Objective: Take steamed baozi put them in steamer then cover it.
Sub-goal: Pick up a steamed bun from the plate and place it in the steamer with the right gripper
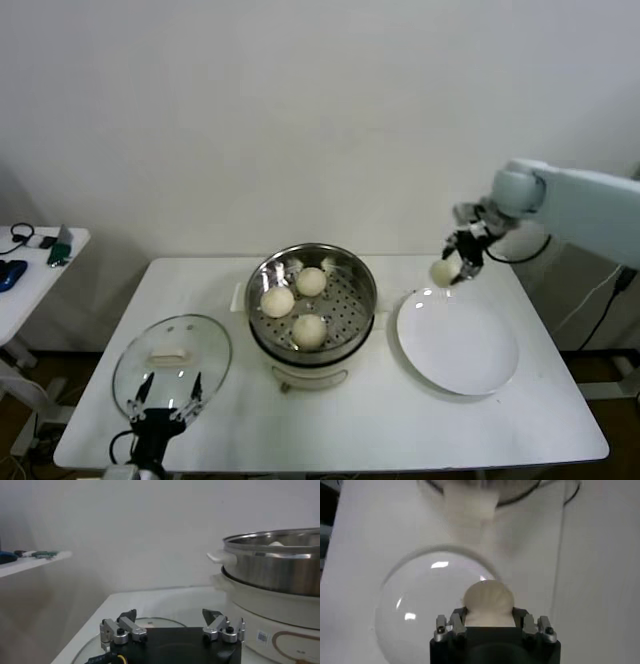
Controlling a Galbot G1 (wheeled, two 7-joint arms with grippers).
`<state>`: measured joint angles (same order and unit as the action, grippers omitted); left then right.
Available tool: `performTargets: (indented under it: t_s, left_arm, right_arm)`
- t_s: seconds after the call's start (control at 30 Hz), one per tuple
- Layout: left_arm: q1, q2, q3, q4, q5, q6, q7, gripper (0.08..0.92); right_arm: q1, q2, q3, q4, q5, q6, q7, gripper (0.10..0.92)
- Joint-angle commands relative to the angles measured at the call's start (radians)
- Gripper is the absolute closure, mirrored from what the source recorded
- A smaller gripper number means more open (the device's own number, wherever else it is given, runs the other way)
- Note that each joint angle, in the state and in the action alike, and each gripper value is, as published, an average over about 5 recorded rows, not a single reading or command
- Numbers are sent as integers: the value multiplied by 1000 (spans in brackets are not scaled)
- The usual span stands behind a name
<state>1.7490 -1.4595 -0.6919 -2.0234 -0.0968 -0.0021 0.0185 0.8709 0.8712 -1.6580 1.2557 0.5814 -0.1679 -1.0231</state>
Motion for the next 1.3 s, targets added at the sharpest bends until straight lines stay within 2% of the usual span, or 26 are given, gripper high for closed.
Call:
performTargets:
  t_s: [0.03,0.3,0.7,1.3]
  left_arm:
    - [1,-1,4,-13,-1,-1,0,177]
    - [-5,5,2,-15,-3,-1,1,177]
    - [-5,9,-13,-11,-7,-3,0,177]
    - [-9,10,-22,-5,-16,-4,-2,177]
  right_arm:
    - [290,205,-69,173,296,-88,10,397]
    - [119,325,-42,191,268,-137,90,397]
    - [-122,418,-51,29,48,-138,133,397]
    - [-182,462,-48,-51,-2,-109,110,397]
